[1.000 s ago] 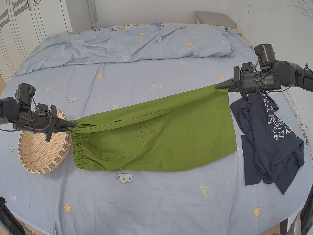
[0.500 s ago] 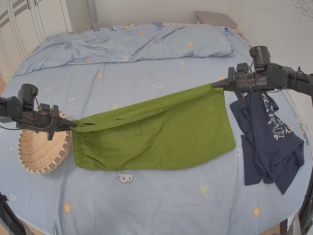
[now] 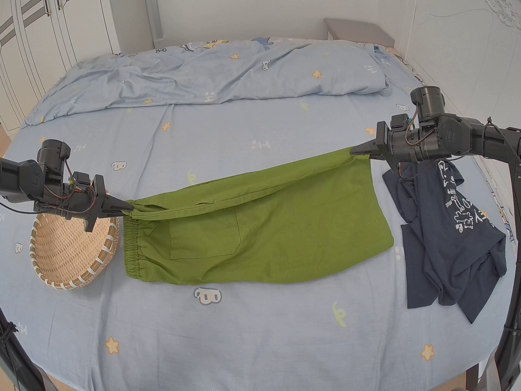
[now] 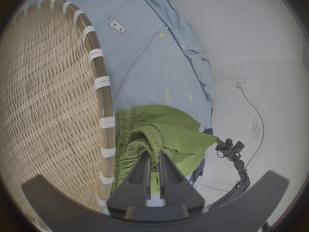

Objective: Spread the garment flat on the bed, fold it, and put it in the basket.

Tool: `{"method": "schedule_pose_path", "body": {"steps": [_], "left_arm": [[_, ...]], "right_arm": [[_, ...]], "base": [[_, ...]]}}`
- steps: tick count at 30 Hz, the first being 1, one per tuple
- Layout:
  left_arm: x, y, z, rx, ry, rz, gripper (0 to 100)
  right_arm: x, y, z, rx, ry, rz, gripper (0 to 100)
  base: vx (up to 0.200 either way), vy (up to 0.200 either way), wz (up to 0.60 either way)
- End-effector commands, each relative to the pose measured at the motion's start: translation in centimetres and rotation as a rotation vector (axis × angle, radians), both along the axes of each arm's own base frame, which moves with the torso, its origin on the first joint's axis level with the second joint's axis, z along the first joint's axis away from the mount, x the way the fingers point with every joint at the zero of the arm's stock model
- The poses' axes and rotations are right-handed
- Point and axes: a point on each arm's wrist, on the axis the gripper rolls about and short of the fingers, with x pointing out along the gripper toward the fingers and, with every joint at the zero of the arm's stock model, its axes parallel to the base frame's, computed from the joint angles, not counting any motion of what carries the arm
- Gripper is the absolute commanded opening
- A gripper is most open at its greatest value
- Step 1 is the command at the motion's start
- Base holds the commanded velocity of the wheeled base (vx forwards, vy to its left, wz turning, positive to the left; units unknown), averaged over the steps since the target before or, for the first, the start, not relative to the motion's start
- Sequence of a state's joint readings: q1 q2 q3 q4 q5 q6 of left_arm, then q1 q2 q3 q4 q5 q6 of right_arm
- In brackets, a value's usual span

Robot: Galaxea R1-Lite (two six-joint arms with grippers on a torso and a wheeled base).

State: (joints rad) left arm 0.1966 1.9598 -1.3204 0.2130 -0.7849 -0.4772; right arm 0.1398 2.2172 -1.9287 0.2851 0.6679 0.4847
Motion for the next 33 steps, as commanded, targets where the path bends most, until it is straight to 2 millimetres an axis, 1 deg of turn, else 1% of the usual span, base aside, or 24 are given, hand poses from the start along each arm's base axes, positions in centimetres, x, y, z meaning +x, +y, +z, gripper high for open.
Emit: {"method": "schedule_pose_path", "body": {"steps": [1, 11, 15, 19, 20, 21, 26, 33], "left_arm": [[0.4, 0.1, -0.6, -0.002, 0.011, -0.001, 0], [1.0, 0.1, -0.6, 0.000, 0.004, -0.003, 0], [1.5, 0.2, -0.9, -0.001, 0.005, -0.003, 0], [1.8, 0.3, -1.1, -0.001, 0.007, -0.003, 0], [1.9, 0.2, -1.0, 0.000, 0.006, -0.005, 0], [1.9, 0.2, -1.0, 0.000, 0.006, -0.005, 100], [1.9, 0.1, -0.9, 0.003, -0.001, -0.009, 100], [2.2, -0.6, -0.6, 0.003, -0.014, -0.028, 100]], "right_arm": [[0.4, 0.0, -0.8, -0.003, 0.017, 0.001, 0], [1.0, 0.5, -1.8, -0.005, 0.018, 0.008, 0], [1.4, 0.6, -2.5, -0.015, 0.025, -0.001, 0], [1.5, 0.7, -2.6, -0.017, 0.020, -0.005, 0], [1.6, 0.8, -3.0, -0.019, 0.027, -0.001, 0], [1.6, 0.8, -3.0, -0.019, 0.027, -0.001, 100], [1.8, 1.3, -3.5, -0.022, 0.034, 0.009, 100], [1.7, 1.6, -3.9, -0.024, 0.046, 0.015, 100]], "base": [[0.000, 0.000, 0.00], [0.000, 0.000, 0.00], [0.000, 0.000, 0.00], [0.000, 0.000, 0.00], [0.000, 0.000, 0.00], [0.000, 0.000, 0.00], [0.000, 0.000, 0.00], [0.000, 0.000, 0.00]]}}
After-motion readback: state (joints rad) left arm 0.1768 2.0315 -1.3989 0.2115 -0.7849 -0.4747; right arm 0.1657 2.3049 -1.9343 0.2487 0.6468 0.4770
